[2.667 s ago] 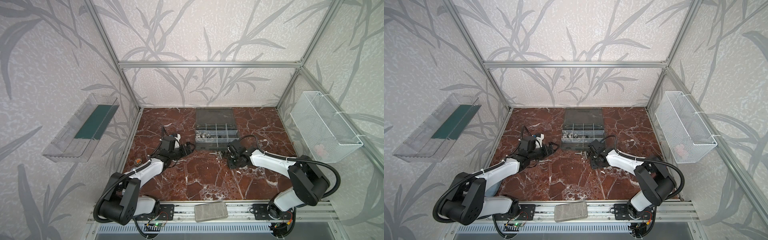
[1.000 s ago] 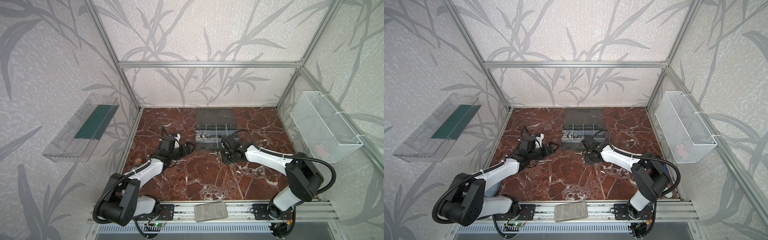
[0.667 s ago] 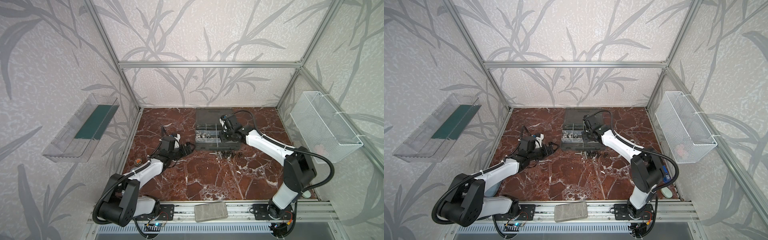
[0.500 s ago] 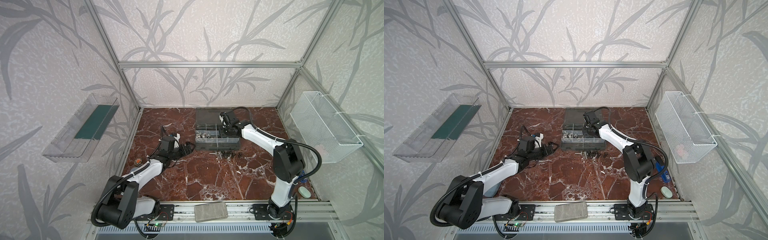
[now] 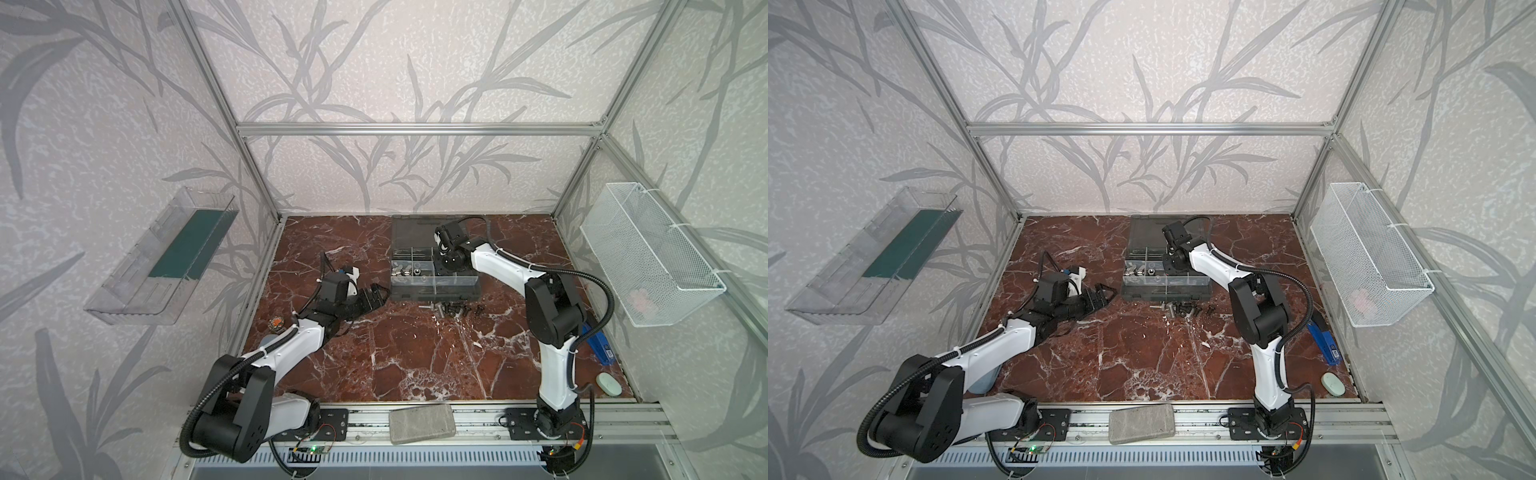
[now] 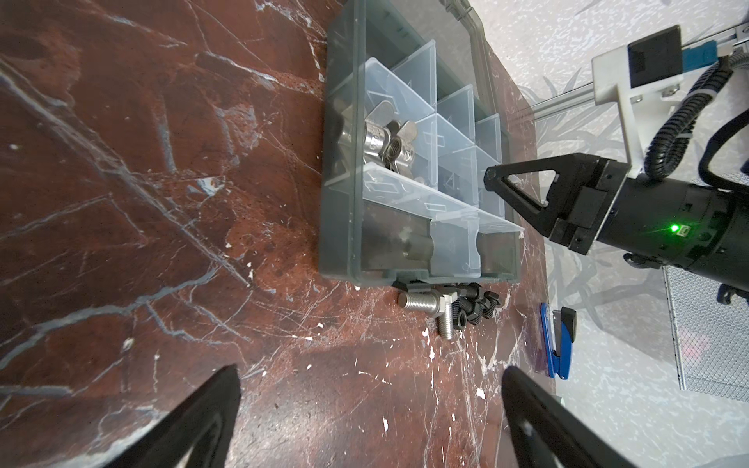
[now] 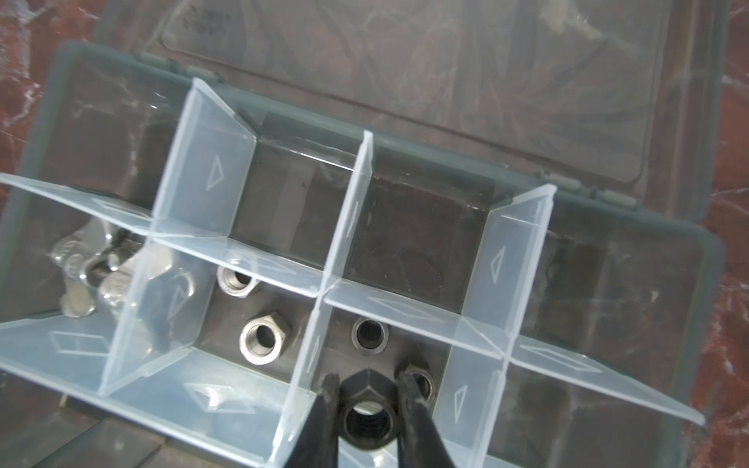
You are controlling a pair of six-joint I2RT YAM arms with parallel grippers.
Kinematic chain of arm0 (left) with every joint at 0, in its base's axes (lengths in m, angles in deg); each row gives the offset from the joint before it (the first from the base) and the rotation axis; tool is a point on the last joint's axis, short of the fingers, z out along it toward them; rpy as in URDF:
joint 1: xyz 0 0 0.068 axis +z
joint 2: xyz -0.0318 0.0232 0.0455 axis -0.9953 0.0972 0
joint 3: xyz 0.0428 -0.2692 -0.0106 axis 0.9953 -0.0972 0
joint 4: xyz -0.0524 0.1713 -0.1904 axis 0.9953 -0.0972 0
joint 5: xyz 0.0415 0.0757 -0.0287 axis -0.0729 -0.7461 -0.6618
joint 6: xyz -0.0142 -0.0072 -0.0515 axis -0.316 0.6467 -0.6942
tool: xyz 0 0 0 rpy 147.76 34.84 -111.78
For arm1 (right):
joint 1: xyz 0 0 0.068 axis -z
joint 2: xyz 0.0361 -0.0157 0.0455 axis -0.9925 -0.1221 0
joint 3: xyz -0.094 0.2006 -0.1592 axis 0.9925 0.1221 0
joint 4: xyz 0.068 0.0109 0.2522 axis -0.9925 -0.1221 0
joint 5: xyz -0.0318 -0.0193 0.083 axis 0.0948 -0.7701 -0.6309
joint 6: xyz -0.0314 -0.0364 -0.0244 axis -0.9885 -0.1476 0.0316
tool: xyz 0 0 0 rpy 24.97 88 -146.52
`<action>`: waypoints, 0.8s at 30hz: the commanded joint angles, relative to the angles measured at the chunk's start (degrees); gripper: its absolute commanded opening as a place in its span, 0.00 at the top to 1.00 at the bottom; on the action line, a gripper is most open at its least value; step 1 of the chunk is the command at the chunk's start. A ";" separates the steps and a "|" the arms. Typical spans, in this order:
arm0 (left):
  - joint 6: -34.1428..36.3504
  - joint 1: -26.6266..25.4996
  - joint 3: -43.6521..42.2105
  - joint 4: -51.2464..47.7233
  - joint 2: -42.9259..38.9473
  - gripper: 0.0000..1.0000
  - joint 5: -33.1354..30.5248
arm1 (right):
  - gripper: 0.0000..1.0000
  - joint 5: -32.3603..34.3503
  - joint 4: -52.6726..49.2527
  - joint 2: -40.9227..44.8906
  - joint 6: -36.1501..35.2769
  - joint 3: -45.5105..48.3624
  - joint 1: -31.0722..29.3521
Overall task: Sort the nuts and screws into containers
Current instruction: 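Open the right gripper to drop the black hex nut into the compartment, then move the right gripper down to another black hex nut by the bolts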
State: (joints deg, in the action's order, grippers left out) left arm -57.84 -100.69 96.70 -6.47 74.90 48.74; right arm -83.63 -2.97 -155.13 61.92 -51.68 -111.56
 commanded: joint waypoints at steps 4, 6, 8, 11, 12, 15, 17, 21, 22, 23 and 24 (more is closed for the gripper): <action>0.64 0.45 -0.33 -0.14 -1.22 0.02 -0.73 | 0.91 0.38 -2.13 -1.75 -0.66 -3.00 0.37; 0.64 0.54 -0.41 -0.18 -1.37 0.02 -0.81 | 0.86 0.58 -2.20 -1.70 -0.78 -3.01 0.37; 0.64 0.54 -0.41 -0.19 -1.33 0.02 -0.82 | 0.74 0.97 -2.40 -1.62 -0.87 -3.06 0.46; 0.64 0.63 -0.33 -0.05 -1.28 0.02 -0.73 | 0.60 0.91 -2.81 -1.45 -1.54 -3.33 0.50; 0.64 0.63 -0.33 -0.05 -1.19 0.02 -0.72 | 0.58 0.77 -2.93 -1.28 -1.77 -3.36 0.49; 0.55 0.63 -0.33 -0.02 -1.18 0.02 -0.64 | 0.52 0.54 -3.55 0.23 -2.58 -3.28 0.46; 0.46 0.63 -0.41 0.07 -1.23 0.02 -0.55 | 0.50 0.63 -3.54 2.12 -2.71 -2.24 0.46; 0.42 0.65 -0.41 0.12 -1.27 0.02 -0.64 | 0.48 -0.63 -1.46 8.39 -1.86 3.30 0.52; 0.42 0.63 -0.41 0.16 -1.29 0.02 -0.72 | 0.48 -1.14 -0.47 10.54 -1.13 5.82 0.46; 0.46 0.71 -0.41 0.13 -1.25 0.02 -0.66 | 0.47 -1.62 0.71 12.71 -0.27 8.57 0.37; 0.46 0.72 -0.41 0.07 -1.23 0.02 -0.72 | 0.48 -2.20 1.69 14.44 0.51 11.05 0.37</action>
State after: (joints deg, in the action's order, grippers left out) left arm -57.84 -100.43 96.70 -6.49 74.90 48.70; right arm -84.33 -3.18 -146.71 60.54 -44.64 -111.37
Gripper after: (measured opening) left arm 0.983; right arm 0.525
